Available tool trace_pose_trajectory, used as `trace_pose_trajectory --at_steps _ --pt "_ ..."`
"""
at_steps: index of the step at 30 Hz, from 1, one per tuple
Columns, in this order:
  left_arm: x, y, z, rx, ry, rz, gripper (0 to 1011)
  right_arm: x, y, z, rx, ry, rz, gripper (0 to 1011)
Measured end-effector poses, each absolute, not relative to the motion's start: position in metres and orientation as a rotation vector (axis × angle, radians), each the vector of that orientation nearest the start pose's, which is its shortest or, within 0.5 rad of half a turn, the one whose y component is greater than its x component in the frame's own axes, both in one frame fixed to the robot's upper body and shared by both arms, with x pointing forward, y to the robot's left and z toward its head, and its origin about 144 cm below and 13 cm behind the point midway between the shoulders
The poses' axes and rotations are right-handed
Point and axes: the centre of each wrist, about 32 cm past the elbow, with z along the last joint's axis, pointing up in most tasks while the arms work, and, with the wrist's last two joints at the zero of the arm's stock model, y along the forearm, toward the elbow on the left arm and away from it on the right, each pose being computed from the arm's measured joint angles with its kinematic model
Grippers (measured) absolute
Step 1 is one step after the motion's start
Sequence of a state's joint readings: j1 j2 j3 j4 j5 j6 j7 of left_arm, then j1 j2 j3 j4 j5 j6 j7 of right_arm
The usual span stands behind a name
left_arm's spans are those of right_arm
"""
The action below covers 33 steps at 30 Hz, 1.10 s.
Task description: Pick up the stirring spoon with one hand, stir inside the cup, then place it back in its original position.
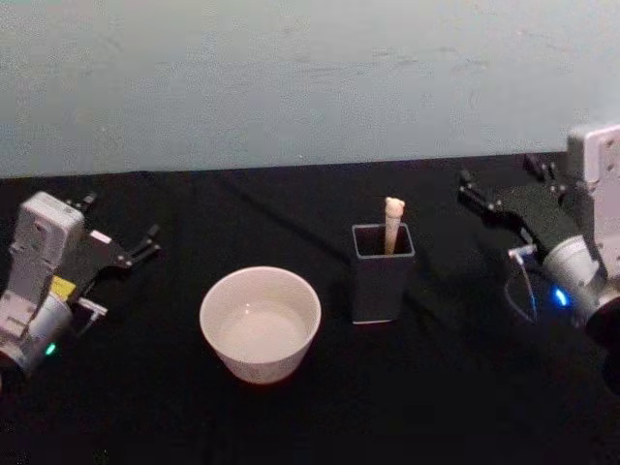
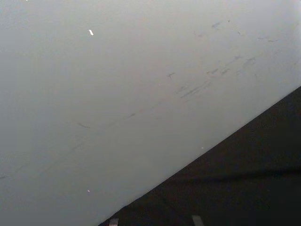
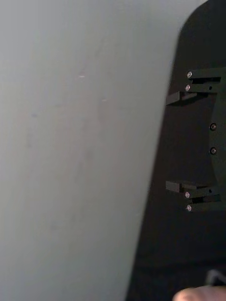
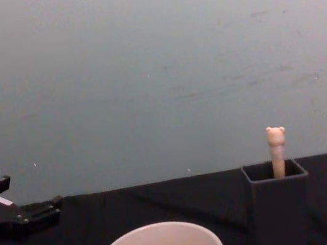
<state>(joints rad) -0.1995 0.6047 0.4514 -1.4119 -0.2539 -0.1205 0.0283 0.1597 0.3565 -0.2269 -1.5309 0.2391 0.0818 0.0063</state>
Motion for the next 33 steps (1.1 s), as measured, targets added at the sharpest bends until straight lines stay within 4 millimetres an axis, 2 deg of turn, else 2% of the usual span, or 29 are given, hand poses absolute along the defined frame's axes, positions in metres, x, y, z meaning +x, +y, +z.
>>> trace_pose_trajectory --at_steps 9,13,33 --pt "0.489 0.310 1.140 0.304 -0.285 1.248 1001 0.494 -0.268 1.144 -0.204 -0.059 -1.387 1002" --pt "0.489 0.310 1.140 0.304 -0.285 1.248 1001 0.496 -0.268 1.137 -0.216 -0.051 -1.385 1002" --pt "0.489 0.310 1.140 0.304 -0.285 1.248 1001 0.496 -0.268 1.138 -0.213 -0.055 -1.382 1002"
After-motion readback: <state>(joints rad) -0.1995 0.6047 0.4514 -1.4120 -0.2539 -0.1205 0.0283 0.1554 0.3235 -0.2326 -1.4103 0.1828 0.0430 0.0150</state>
